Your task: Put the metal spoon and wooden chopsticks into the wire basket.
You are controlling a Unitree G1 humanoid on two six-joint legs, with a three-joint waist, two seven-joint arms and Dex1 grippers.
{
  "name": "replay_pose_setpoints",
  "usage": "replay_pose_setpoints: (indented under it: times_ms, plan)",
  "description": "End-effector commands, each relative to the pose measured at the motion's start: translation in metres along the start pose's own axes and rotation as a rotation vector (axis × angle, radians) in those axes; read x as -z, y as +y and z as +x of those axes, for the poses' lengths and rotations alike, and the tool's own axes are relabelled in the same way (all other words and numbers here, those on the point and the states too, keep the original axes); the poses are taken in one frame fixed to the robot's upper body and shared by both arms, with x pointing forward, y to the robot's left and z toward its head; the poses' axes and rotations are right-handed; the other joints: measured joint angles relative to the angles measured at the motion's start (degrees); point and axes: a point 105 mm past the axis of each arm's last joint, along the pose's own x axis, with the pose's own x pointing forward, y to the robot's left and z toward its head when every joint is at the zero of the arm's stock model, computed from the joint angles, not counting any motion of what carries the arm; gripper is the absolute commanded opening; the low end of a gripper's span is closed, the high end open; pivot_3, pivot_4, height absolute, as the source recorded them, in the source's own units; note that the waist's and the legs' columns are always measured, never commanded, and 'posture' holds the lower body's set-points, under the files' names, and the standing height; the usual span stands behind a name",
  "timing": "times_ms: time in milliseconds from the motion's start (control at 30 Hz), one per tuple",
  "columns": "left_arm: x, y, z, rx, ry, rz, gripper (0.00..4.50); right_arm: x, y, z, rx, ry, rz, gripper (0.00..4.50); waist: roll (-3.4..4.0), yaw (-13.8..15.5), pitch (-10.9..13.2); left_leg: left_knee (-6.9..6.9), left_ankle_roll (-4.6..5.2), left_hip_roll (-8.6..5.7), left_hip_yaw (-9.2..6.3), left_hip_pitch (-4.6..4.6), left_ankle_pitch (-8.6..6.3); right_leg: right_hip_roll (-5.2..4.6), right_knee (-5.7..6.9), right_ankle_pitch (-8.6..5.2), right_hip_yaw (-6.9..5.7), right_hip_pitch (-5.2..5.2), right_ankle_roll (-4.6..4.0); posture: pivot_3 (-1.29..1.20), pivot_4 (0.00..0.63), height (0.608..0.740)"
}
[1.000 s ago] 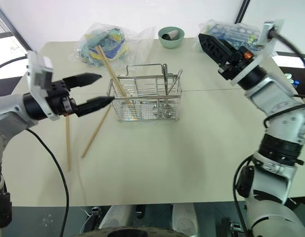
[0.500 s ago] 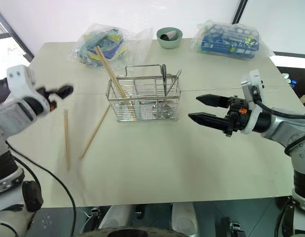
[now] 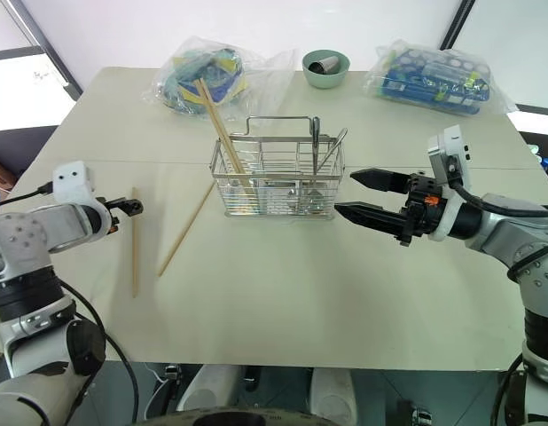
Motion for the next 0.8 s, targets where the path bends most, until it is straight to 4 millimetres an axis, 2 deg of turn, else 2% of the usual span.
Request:
replay_pose_setpoints:
  times_ms: [33, 100, 200, 433, 600, 700, 800]
  plan:
    - [-0.007, 0.001, 0.008, -0.012, -0.019, 0.019, 4.5, -0.007, 0.006, 0.0, -0.012, -0.029, -0.028, 4.46, 0.03, 0.0, -0.02, -0.01, 0.0, 0.0, 0.0, 0.02, 0.0, 0.0, 0.0, 0.0, 0.0, 0.0, 0.0, 0.0, 0.15, 0.697]
    - [-0.005, 0.001, 0.015, -0.017, -0.009, 0.028, 4.5, -0.007, 0.006, 0.0, -0.011, -0.031, -0.027, 4.46, 0.08, -0.01, -0.05, -0.02, 0.0, 0.02, 0.0, 0.03, 0.0, 0.0, 0.01, 0.0, 0.0, 0.01, 0.0, 0.0, 0.15, 0.697]
    - [-0.001, 0.002, 0.023, -0.027, 0.002, 0.032, 3.61, -0.006, 0.006, 0.0, -0.001, -0.033, -0.028, 4.5, 0.21, -0.04, -0.12, -0.02, 0.0, 0.02, 0.0, 0.1, 0.0, 0.0, 0.01, 0.0, 0.0, 0.07, -0.01, 0.0, 0.15, 0.697]
    - [-0.004, 0.004, 0.026, -0.043, -0.013, 0.029, 0.07, -0.008, 0.005, -0.001, 0.016, -0.049, -0.028, 4.5, 0.27, 0.1, -0.16, 0.0, 0.0, 0.0, 0.0, 0.1, 0.0, -0.04, -0.01, 0.0, -0.06, 0.14, 0.0, 0.0, 0.15, 0.697]
    - [-0.016, 0.011, 0.023, -0.072, -0.088, 0.03, 0.02, -0.006, 0.004, -0.004, 0.025, -0.043, -0.025, 4.5, 0.26, 0.06, -0.15, -0.01, 0.0, 0.01, -0.01, 0.1, 0.0, -0.03, -0.02, 0.0, -0.08, 0.13, 0.01, 0.0, 0.15, 0.697]
    - [-0.043, 0.015, 0.015, -0.091, -0.243, 0.034, 0.02, -0.007, 0.003, -0.005, 0.029, -0.042, -0.026, 4.5, 0.17, -0.05, -0.1, 0.0, 0.0, 0.01, -0.01, 0.09, 0.0, -0.03, -0.03, 0.01, -0.08, 0.13, 0.01, 0.0, 0.15, 0.697]
    - [-0.095, 0.026, -0.011, -0.13, -0.551, 0.008, 0.02, -0.007, 0.002, -0.007, 0.036, -0.042, -0.024, 4.5, 0.11, -0.03, -0.07, 0.0, 0.0, 0.02, -0.01, 0.04, 0.0, -0.02, -0.05, 0.01, -0.08, 0.08, 0.01, 0.0, 0.15, 0.697]
